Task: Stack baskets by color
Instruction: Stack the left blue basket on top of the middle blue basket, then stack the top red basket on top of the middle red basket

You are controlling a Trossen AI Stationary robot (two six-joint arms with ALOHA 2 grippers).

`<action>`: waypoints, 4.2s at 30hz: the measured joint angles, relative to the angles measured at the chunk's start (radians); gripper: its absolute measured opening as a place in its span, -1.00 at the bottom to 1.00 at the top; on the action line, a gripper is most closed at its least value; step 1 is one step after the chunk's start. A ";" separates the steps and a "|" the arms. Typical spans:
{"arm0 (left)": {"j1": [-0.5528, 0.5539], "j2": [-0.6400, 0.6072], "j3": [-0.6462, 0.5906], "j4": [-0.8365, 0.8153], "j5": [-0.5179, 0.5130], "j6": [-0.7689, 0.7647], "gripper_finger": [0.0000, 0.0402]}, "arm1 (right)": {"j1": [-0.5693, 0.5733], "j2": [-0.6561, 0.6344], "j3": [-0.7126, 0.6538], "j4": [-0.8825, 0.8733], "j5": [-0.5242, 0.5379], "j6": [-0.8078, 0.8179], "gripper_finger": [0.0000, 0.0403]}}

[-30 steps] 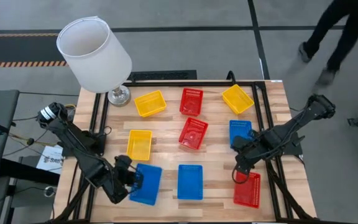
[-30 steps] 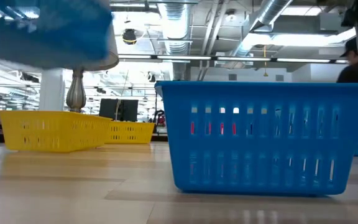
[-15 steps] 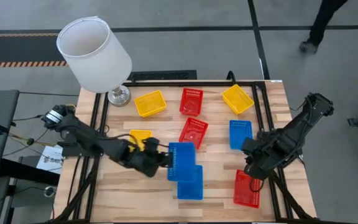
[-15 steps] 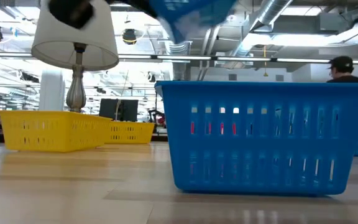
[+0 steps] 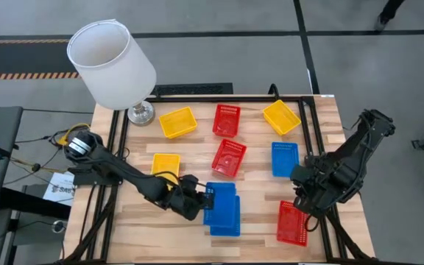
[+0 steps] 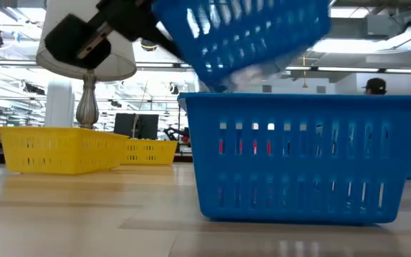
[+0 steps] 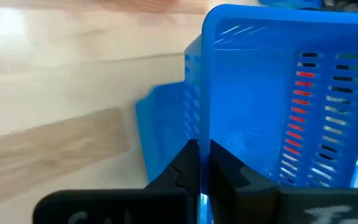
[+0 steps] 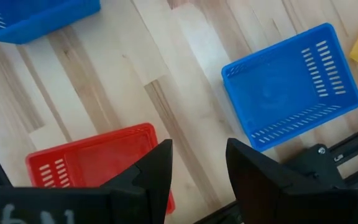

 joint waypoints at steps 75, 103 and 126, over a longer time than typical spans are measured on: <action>0.133 -0.075 -0.001 0.043 0.183 0.331 -0.27 | 0.031 0.000 -0.001 -0.013 0.021 0.010 -0.13; 0.889 -0.026 0.000 0.203 0.254 1.059 -0.32 | 0.029 0.000 -0.001 -0.020 0.033 0.179 -0.13; 0.950 0.189 0.000 0.319 0.381 1.076 -0.32 | -0.011 0.000 -0.001 -0.019 0.070 0.184 -0.13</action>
